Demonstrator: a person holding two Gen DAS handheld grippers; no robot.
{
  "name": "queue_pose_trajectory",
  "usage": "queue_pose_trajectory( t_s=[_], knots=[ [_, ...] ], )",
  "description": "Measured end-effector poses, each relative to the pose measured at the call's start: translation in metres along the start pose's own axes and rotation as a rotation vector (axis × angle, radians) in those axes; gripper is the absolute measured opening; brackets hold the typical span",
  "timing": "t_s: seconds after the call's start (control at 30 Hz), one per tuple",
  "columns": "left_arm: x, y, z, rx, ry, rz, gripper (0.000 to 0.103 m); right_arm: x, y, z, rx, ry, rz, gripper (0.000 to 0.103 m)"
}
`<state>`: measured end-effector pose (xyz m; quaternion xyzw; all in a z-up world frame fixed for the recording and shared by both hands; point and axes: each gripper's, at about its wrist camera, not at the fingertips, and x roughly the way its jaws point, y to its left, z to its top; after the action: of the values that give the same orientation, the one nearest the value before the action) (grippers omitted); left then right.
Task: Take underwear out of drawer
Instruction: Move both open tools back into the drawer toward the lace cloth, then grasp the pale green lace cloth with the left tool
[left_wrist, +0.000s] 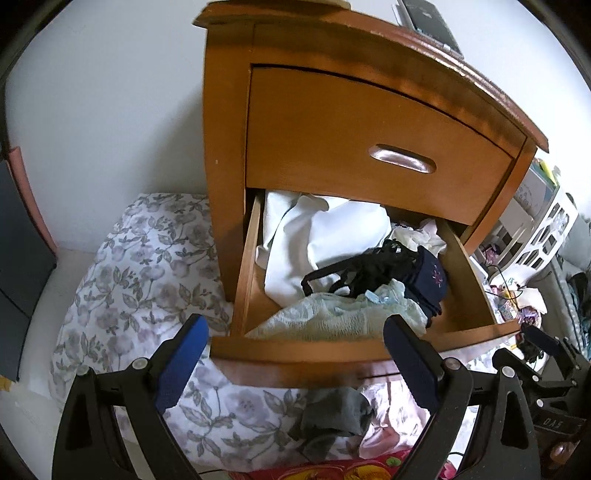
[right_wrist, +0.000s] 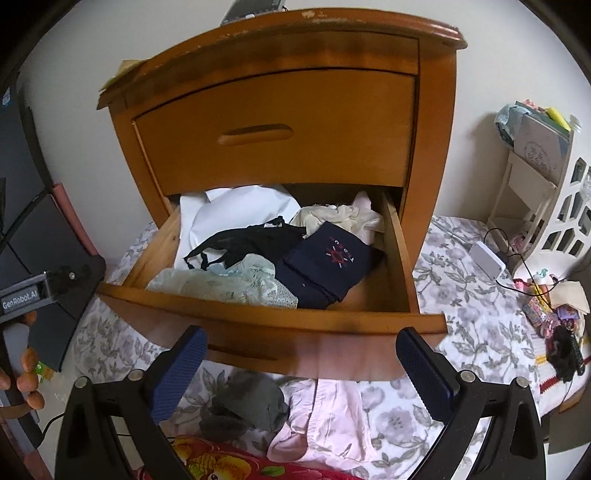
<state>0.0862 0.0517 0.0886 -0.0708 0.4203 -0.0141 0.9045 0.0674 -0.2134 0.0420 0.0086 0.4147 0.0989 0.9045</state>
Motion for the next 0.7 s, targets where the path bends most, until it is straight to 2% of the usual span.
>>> queue_pose_trajectory(
  t_s=[0.37, 0.53, 0.7],
  knots=[
    [0.052, -0.011, 0.022, 0.065, 0.102, -0.07, 0.096, 0.047, -0.012, 0.025, 0.008, 0.055, -0.018, 0.101],
    [0.079, -0.02, 0.024, 0.087, 0.195, -0.155, 0.096, 0.065, -0.015, 0.032, 0.013, 0.078, -0.015, 0.096],
    [0.1, -0.035, 0.026, 0.172, 0.284, -0.179, 0.096, 0.074, -0.013, 0.033, 0.004, 0.085, -0.011, 0.096]
  ],
)
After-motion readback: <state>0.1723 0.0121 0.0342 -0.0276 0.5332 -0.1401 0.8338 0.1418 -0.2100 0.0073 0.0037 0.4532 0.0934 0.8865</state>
